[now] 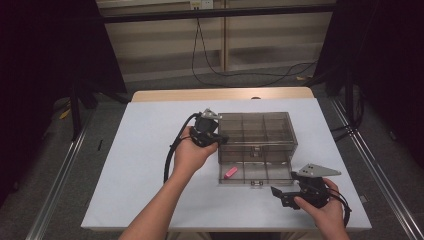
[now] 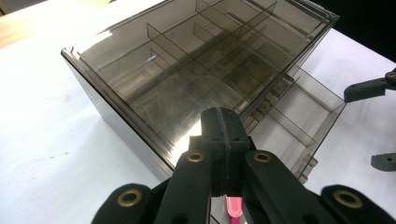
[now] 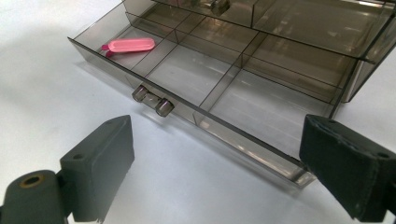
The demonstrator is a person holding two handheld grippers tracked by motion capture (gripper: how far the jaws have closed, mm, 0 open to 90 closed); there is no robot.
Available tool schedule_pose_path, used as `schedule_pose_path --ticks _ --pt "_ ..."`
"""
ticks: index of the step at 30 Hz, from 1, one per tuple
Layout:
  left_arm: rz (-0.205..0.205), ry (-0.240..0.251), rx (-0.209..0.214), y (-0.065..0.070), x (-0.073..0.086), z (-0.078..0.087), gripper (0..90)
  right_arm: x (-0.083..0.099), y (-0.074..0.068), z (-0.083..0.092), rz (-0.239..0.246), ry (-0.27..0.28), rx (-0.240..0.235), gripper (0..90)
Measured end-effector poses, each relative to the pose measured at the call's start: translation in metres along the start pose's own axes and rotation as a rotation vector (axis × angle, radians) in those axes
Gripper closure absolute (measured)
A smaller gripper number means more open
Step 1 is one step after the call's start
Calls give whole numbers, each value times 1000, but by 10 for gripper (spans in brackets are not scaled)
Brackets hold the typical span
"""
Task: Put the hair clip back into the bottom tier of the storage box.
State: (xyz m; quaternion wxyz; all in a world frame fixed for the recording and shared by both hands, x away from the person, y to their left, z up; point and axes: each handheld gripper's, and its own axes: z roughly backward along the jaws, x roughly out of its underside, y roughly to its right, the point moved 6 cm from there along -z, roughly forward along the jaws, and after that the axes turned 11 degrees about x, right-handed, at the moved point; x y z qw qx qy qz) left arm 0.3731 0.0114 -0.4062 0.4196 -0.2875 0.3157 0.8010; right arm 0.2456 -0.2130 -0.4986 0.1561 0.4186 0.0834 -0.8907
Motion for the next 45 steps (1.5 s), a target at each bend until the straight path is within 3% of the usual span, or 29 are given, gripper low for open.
schedule_pose_path --ticks 12,30,34,45 --pt "-2 -9 -19 -4 -7 -7 900 -1 1 1 1 3 -1 100" --pt "12 -14 -19 -8 -1 -20 900 -2 -3 3 10 2 -16 107" --pt "30 -3 -21 -8 -1 -21 900 -1 -5 2 23 -3 -20 130" --pt "19 -9 -38 -6 0 -21 900 -2 -10 1 32 9 -27 239"
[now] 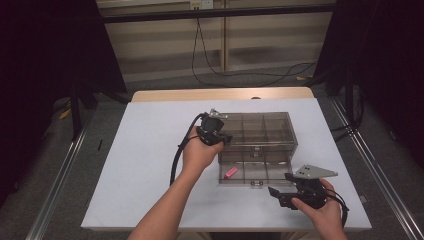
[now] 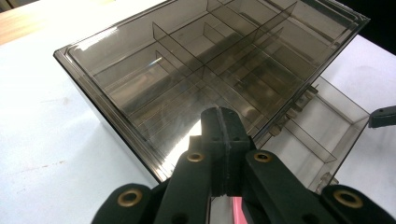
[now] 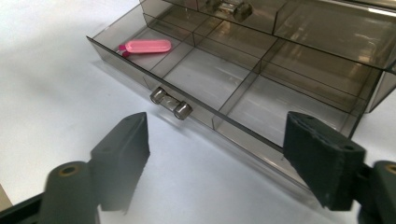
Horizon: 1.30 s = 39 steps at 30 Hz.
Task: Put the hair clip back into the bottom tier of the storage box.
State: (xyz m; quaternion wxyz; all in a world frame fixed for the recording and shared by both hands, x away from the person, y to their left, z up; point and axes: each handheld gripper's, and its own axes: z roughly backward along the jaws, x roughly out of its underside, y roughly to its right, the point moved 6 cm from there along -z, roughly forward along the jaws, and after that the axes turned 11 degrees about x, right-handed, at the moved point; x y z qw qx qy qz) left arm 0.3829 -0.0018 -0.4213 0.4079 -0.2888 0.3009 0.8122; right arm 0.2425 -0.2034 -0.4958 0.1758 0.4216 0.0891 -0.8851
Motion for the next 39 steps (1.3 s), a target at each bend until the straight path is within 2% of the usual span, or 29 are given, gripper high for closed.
schedule_pose_path --ticks 5,7,10,18,27,32,39 --pt "17 4 5 0 0 0 900 0 -1 -1 -12 2 9 315" --pt "5 -11 -5 0 -1 0 900 0 -2 -1 -18 1 6 367" --pt "15 -8 0 0 -1 0 900 -1 -3 -2 -26 7 -4 456" --pt "24 -4 6 -1 -1 0 900 0 -6 -5 -8 -6 -13 665" --pt "21 -15 0 -1 -1 0 900 0 -10 -12 13 -28 -18 849" --pt "25 -10 -2 0 -1 0 900 -2 -12 -15 24 -22 -20 900" --pt "33 -20 -6 0 -1 0 900 -3 -14 -20 42 -29 -14 900"
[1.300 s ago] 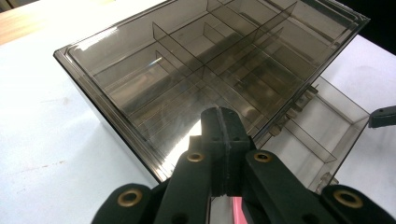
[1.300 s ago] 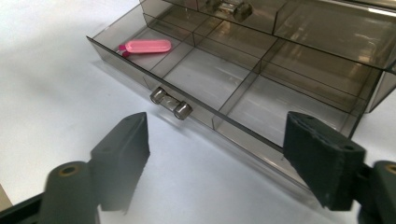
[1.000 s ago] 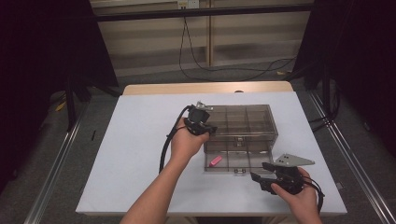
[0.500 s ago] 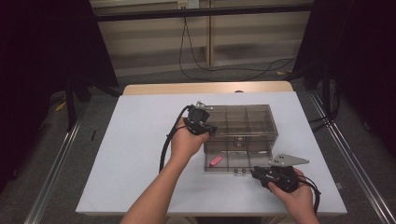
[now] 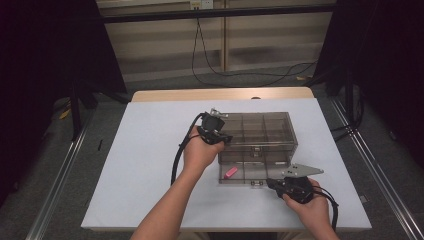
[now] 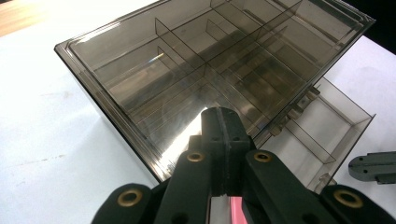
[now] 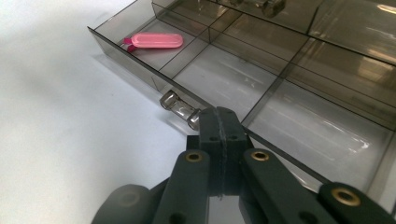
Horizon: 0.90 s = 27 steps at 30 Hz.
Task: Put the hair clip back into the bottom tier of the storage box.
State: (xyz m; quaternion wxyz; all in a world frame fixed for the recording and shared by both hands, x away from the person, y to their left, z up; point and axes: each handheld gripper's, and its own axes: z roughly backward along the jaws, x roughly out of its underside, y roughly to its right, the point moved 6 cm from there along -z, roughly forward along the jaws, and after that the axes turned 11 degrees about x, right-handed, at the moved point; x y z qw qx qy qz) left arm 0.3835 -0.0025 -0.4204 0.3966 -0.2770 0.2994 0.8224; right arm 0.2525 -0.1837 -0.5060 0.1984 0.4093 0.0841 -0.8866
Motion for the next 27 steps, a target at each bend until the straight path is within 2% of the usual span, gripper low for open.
schedule_pose_path --ticks 6,9,10,12,27 --pt "4 17 -5 1 0 -1 900 1 -3 -5 16 -12 -8 900" --pt "-4 4 -12 0 0 0 900 0 -3 -7 23 -11 -6 900" --pt "3 17 -8 1 0 -1 900 0 -3 -7 23 -10 -7 900" --pt "1 3 -10 0 0 0 900 0 -4 -7 25 -11 -9 900" --pt "6 11 -8 1 0 -1 900 -1 -9 -11 42 -8 -13 900"
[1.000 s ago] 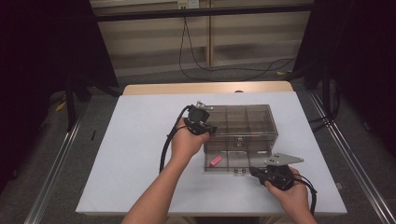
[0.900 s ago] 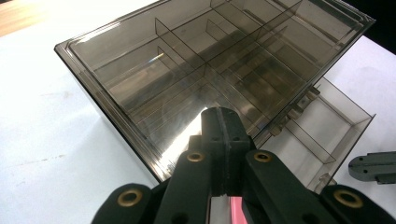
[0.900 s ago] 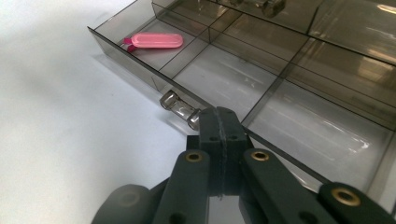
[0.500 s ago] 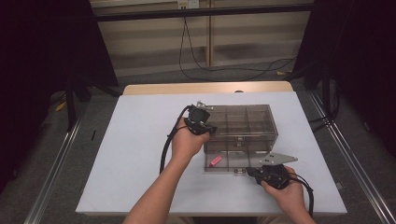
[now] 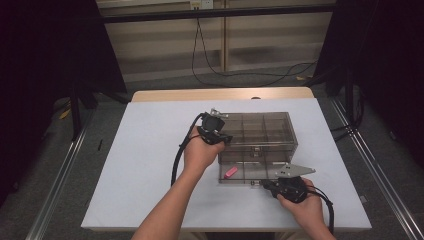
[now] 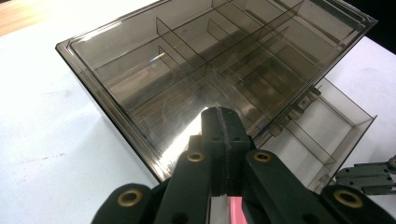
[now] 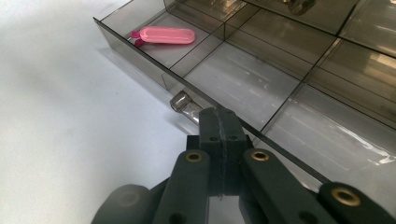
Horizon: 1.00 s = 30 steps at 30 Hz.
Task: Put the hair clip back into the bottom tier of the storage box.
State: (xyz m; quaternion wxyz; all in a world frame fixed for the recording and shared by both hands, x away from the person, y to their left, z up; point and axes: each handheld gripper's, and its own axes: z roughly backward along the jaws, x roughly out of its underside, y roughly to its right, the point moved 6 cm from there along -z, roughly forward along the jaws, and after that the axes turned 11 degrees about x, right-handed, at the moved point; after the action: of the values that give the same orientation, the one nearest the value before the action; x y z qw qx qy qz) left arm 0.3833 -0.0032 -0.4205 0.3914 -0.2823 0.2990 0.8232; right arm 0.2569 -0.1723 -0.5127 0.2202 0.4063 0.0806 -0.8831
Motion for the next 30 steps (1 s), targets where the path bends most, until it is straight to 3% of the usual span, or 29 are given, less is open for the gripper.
schedule_pose_path --ticks 9,16,30 --pt "3 6 -6 0 0 -1 900 -1 -1 -2 0 3 4 900" --pt "-9 -17 -4 0 1 1 900 -3 0 -5 -5 3 6 900" --pt "13 12 3 1 0 -1 900 -5 1 -8 -13 6 4 900"
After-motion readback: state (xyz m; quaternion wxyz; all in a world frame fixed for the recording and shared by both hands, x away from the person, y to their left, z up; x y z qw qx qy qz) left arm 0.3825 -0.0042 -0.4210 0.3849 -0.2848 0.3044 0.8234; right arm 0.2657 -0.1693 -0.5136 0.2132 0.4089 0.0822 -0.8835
